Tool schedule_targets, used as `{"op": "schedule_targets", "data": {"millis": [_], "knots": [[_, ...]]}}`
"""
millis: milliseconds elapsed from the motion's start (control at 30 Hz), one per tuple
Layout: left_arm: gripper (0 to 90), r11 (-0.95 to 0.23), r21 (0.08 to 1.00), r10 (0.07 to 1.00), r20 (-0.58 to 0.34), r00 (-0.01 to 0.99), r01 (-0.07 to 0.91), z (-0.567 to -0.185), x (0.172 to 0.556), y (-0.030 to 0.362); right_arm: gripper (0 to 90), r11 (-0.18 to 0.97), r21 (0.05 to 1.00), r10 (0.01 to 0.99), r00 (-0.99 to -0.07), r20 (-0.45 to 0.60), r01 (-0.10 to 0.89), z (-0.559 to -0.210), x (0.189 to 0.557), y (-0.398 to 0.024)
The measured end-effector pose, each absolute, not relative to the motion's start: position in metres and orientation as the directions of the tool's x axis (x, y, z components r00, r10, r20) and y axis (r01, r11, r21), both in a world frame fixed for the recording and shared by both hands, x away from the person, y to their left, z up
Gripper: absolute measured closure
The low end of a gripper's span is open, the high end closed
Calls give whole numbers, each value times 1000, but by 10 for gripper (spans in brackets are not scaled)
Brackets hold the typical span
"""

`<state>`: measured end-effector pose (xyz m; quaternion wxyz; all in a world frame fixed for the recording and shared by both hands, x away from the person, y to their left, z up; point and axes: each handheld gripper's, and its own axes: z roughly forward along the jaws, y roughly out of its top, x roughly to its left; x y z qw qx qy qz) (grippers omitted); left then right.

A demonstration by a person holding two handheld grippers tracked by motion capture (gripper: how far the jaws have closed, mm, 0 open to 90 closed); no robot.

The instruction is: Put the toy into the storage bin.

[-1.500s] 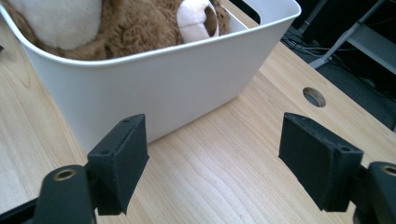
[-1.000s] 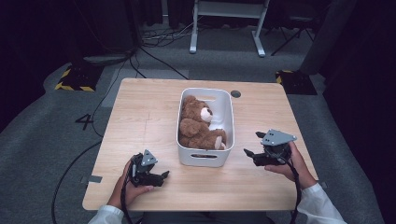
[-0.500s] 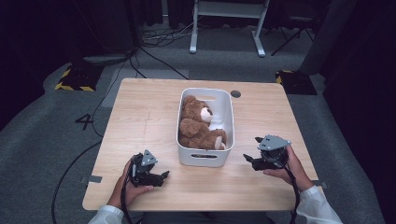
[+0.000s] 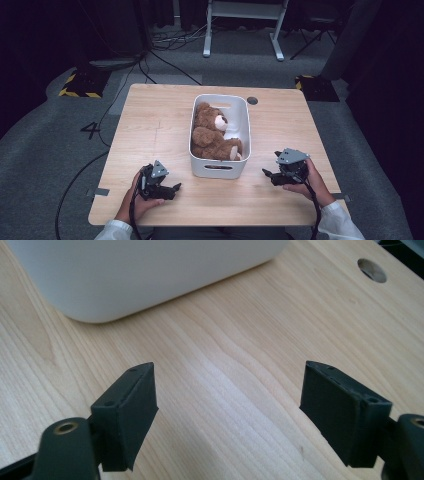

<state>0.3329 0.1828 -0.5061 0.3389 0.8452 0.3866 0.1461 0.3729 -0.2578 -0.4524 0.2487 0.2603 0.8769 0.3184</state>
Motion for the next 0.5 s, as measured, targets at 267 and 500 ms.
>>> {"op": "schedule_targets", "data": {"millis": [267, 500], "knots": [[149, -471, 686, 753, -15, 658, 554, -506, 333, 183, 223, 672, 667, 618, -739, -267, 322, -464, 373, -266], [149, -472, 686, 752, -15, 659, 554, -506, 333, 183, 223, 667, 654, 636, -730, -249, 358, -475, 372, -282]]}}
